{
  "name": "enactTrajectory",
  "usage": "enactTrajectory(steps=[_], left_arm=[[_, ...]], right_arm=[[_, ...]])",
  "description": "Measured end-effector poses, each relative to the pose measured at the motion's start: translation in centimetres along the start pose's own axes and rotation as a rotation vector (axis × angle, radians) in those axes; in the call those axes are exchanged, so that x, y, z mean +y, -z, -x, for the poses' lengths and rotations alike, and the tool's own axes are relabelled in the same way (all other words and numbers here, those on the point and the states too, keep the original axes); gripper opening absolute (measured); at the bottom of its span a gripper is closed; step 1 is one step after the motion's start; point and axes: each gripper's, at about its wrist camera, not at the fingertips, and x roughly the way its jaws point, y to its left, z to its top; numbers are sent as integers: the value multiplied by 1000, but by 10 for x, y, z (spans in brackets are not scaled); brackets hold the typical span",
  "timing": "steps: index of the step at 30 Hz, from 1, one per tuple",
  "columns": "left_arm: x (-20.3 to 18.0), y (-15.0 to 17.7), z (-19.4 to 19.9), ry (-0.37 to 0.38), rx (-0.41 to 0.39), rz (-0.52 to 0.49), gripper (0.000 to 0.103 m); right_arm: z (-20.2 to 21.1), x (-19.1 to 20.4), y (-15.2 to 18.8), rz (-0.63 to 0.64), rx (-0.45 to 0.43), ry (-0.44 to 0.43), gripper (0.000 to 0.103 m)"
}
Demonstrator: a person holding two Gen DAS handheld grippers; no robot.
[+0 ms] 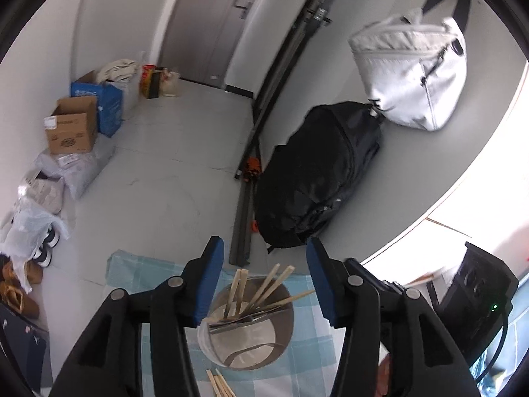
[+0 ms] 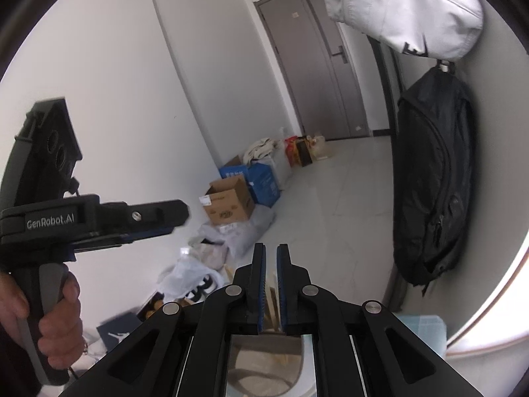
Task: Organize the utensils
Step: 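Open both grippers to drop the chopsticks into the holder, then move both open grippers down toward the remaining chopsticks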
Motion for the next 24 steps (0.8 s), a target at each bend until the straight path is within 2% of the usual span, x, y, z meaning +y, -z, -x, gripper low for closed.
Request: enactTrajectory(steps=[1, 3, 8, 11, 14, 21, 24], left_arm=[[0, 1, 0, -11, -2, 5, 46], [-2, 4, 3, -35, -1, 3, 47], [-12, 11, 14, -88, -24, -28, 48], [-17, 15, 24, -96, -42, -34, 59], [-22, 19, 36, -113, -68, -48, 60], [-33, 32, 55, -130, -97, -96, 61], [-35, 39, 63, -136, -105, -101, 61]], right_arm=[[3, 0, 0, -6, -3, 5, 11], [11, -1, 0, -19, -13, 6, 21], [31, 5, 0, -19, -32, 15, 32], [44, 12, 0, -10, -51, 11, 49], [57, 22, 2, 7, -67, 3, 51], [82, 39, 10, 40, -93, 0, 65], [91, 40, 16, 28, -100, 6, 67]])
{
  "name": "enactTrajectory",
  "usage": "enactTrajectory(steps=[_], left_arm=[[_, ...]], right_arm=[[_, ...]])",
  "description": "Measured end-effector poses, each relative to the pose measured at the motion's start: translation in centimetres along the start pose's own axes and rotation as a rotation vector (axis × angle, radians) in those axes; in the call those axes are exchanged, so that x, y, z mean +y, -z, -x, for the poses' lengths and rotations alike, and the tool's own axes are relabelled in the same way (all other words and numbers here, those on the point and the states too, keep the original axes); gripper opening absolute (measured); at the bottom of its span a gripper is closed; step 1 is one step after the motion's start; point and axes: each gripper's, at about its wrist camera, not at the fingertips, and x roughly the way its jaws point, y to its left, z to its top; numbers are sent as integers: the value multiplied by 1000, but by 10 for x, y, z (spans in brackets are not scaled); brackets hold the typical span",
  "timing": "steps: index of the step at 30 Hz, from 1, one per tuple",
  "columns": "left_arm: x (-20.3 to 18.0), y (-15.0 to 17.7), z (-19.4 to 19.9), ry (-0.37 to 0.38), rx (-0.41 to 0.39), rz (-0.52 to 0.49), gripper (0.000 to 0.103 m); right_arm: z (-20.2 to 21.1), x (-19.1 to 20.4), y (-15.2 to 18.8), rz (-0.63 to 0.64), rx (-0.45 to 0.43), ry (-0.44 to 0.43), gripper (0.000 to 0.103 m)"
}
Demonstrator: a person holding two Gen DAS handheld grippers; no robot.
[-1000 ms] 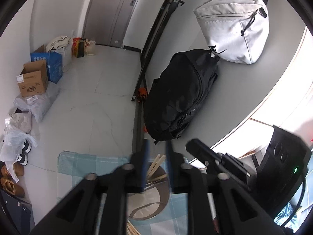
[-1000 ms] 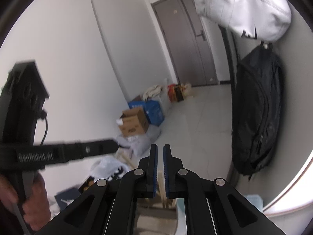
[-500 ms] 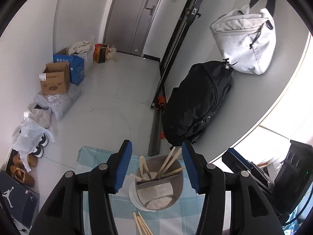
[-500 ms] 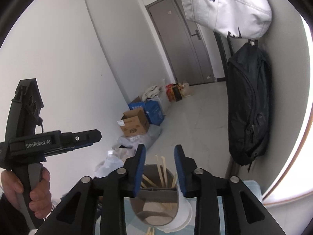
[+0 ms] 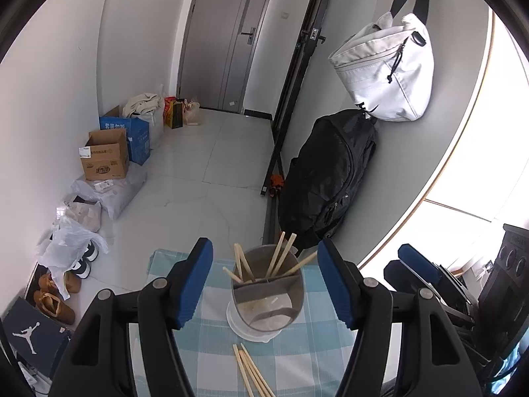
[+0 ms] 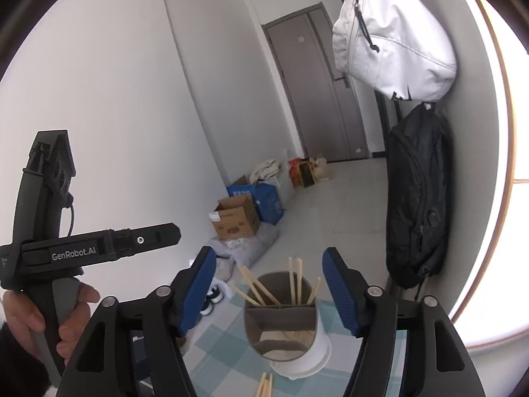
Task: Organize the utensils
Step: 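Move both open grippers down toward the remaining chopsticks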
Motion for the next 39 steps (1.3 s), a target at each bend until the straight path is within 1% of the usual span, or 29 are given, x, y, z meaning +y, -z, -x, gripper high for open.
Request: enactTrajectory(steps=[1, 2, 3, 5, 9, 13, 15, 16, 18, 20, 26, 28, 32, 34, 36, 39], left_arm=[[-1, 2, 2, -2, -4, -3, 62], [-1, 4, 5, -5, -9, -7, 64], [-2, 7, 7, -8, -14, -8, 70], [-2, 12, 12, -14, -27, -7, 75], [-2, 23, 18, -29, -35, -18, 76], [-1, 33, 20, -58, -30, -40, 76], [1, 39, 21, -64, -34, -39, 76], [2, 42, 21, -69, -33, -39, 76], [5, 49, 20, -78, -27, -36, 81], [8, 56, 19, -86, -22, -34, 83], [22, 83, 5, -118, 12, -37, 83], [27, 90, -3, -127, 33, -28, 83], [41, 108, -26, -130, 102, 5, 83], [47, 118, -39, -131, 141, 7, 83], [51, 129, -56, -153, 193, 10, 83], [54, 141, -75, -165, 257, 2, 83]], right_arm=[[3, 0, 1, -5, 1, 1, 68], [6, 0, 4, -11, 1, 4, 69], [8, 0, 6, -16, 2, 6, 72], [13, 1, 10, -17, 0, 10, 75], [23, 3, 21, -16, -7, 20, 85], [28, 3, 30, -30, 3, 24, 87], [28, 3, 37, -26, 10, 29, 92], [29, 4, 40, -21, 11, 33, 92], [29, 4, 48, -12, 14, 41, 94], [27, 4, 56, -9, 21, 50, 95], [17, 0, 84, -27, 39, 66, 101], [10, -1, 95, -26, 59, 69, 101], [-7, -5, 113, -10, 113, 92, 101], [-13, -7, 122, 13, 127, 115, 101], [-14, -9, 130, 33, 126, 130, 101], [-20, -17, 139, 11, 159, 144, 101]])
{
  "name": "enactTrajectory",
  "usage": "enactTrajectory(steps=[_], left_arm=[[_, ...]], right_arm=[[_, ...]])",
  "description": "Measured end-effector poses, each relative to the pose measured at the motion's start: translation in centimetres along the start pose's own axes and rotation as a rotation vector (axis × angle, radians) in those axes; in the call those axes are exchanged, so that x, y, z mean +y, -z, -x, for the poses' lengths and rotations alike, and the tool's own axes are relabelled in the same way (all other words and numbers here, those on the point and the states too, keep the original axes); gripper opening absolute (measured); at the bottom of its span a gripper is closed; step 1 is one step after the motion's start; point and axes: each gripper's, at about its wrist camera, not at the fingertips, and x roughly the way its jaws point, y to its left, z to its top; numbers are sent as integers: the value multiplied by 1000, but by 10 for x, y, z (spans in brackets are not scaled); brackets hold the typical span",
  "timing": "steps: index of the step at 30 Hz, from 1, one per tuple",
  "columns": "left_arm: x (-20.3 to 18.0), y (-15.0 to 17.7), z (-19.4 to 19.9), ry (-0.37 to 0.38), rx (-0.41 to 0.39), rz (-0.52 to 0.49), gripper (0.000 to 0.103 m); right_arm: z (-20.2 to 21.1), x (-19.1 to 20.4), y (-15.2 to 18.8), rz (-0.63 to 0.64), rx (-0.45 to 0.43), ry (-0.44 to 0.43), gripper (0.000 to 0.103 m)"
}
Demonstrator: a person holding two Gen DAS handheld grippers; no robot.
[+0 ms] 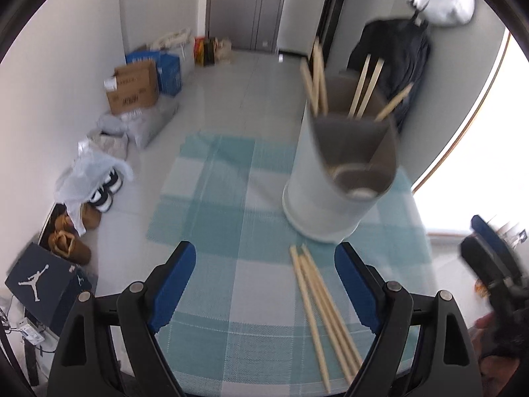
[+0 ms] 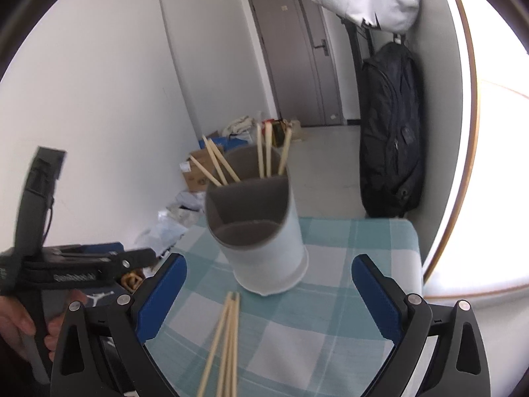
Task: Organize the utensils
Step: 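Move both open grippers down toward the remaining chopsticks, then close the left gripper on a chopstick beside the holder base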
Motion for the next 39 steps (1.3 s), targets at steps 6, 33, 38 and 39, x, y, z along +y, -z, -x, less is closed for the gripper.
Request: enactTrajectory(steps=[6, 33, 38, 39], left_arm=[[-4, 17, -38, -19, 151, -55, 83], [-28, 15, -74, -78, 317, -49, 84], [-31, 14, -78, -110, 316, -88, 84], [-30, 13, -79, -109, 316, -85, 84]], right_arm=[[-10, -5, 7, -2, 45, 32, 101], [-18, -9, 4, 14, 87, 63, 101], [-16, -19, 2, -22, 91, 58, 101], [-15, -20, 1, -28, 90, 55, 101]])
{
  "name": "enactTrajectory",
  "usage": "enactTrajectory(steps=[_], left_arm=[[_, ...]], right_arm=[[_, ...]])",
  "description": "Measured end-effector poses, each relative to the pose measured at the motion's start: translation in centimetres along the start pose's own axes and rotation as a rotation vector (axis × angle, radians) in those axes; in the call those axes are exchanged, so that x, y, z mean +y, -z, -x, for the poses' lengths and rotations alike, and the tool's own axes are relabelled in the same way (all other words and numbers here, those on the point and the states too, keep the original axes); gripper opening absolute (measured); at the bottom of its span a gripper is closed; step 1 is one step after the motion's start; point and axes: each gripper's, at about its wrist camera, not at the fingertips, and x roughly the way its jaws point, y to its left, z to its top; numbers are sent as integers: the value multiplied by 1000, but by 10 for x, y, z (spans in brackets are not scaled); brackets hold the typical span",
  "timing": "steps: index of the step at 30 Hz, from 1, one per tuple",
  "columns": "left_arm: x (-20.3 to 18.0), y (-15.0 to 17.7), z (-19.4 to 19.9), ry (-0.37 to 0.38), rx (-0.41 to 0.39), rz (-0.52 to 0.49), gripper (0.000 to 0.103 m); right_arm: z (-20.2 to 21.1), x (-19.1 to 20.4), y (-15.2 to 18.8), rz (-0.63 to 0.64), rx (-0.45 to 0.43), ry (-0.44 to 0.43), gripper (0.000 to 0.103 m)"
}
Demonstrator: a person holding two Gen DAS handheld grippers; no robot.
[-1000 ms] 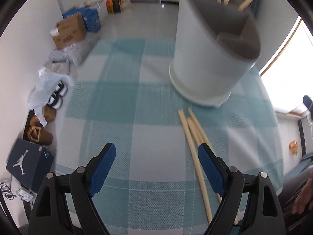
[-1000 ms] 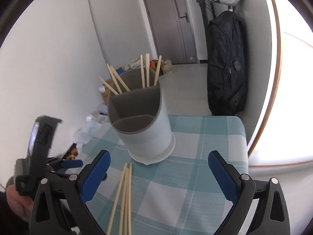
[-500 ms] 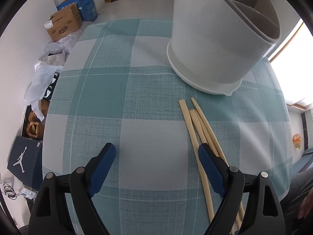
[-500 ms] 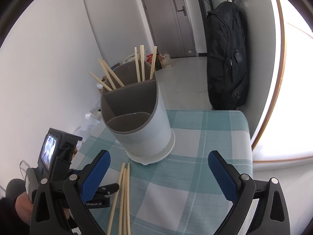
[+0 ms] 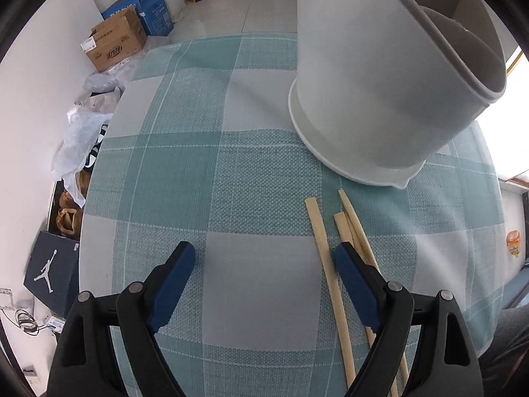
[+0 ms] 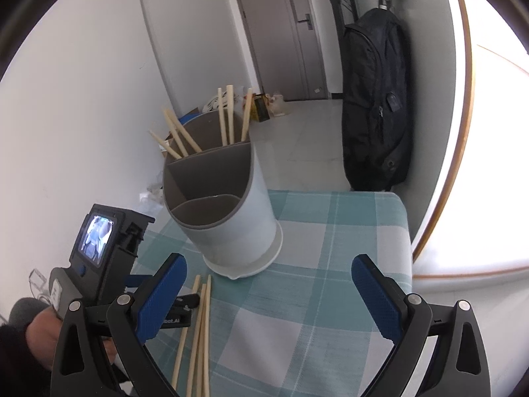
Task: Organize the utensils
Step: 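Close the left gripper on a chopstick beside the holder base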
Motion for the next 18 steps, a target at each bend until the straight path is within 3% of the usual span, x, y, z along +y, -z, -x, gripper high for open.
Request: enactTrajectory(steps=[4, 7, 9, 13, 15, 18], left_arm=[[5, -5, -2, 8, 0, 13, 83], [1, -7, 0, 24, -20, -18, 65], [-6, -8, 3, 40, -36, -60, 43], [-5, -9, 2, 51, -57, -66, 27], [-1, -12, 1, 50, -67, -45, 9], [8, -16, 0, 75, -72, -1, 4]], right_arm=[[2, -1, -1, -10, 0, -11, 101], [3, 0, 0, -5, 2, -17, 101], [3, 0, 1, -7, 4, -23, 101], [2, -1, 4, -17, 19, -25, 101], [0, -1, 6, -24, 31, -27, 101], [-1, 1, 7, -20, 40, -22, 101]])
